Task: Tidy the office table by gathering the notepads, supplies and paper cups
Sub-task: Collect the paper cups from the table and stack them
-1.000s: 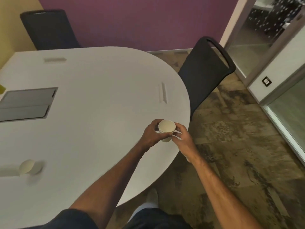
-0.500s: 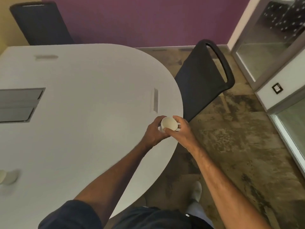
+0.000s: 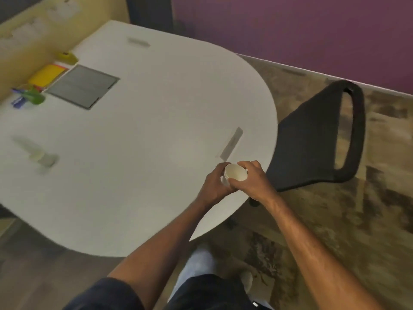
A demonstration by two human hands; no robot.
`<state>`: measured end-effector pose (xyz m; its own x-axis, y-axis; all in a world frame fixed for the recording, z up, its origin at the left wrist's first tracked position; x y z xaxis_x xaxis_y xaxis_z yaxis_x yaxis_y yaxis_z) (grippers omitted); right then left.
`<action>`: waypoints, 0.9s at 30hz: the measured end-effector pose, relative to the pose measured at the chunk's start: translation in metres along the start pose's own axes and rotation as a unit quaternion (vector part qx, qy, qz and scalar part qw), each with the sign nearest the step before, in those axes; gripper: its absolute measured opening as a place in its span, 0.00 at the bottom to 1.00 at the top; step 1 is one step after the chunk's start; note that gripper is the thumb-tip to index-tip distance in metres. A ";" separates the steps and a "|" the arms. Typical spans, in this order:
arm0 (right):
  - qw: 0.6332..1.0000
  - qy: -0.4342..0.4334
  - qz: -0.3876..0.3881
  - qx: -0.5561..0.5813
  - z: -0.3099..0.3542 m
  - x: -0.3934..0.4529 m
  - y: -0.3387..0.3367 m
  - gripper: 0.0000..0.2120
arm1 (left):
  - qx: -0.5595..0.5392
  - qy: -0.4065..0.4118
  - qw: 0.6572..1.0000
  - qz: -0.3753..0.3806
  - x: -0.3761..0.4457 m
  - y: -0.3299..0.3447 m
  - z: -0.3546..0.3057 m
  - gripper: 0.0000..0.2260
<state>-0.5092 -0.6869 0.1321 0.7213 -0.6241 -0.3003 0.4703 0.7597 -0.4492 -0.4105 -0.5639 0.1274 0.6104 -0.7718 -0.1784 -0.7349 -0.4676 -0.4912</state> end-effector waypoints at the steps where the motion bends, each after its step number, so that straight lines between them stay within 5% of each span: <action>1: 1.000 -0.007 0.012 -0.002 0.001 0.008 0.000 0.37 | 0.001 -0.007 1.000 -0.010 0.003 -0.001 0.000 0.29; 8: 0.998 -0.020 0.058 -0.007 0.014 0.065 -0.003 0.37 | 0.001 -0.036 0.998 -0.052 0.050 -0.011 0.011 0.28; 27: 0.999 0.006 0.009 0.033 0.047 0.242 -0.077 0.30 | -0.022 -0.092 0.992 -0.082 0.197 -0.021 0.035 0.30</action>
<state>-0.3469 -0.8879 0.1338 0.7241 -0.6117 -0.3186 0.4896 0.7813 -0.3872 -0.2645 -0.6906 0.0727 0.7639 -0.5934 -0.2537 -0.6305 -0.6026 -0.4892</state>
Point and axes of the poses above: each hand's wrist, its own x-axis towards the middle knuckle, its own y-axis out of the palm, z = x × y, the point moved 4 cm from there along x, towards the middle knuckle, and after that the axes turned 9 degrees about x, right-handed, at the moved point
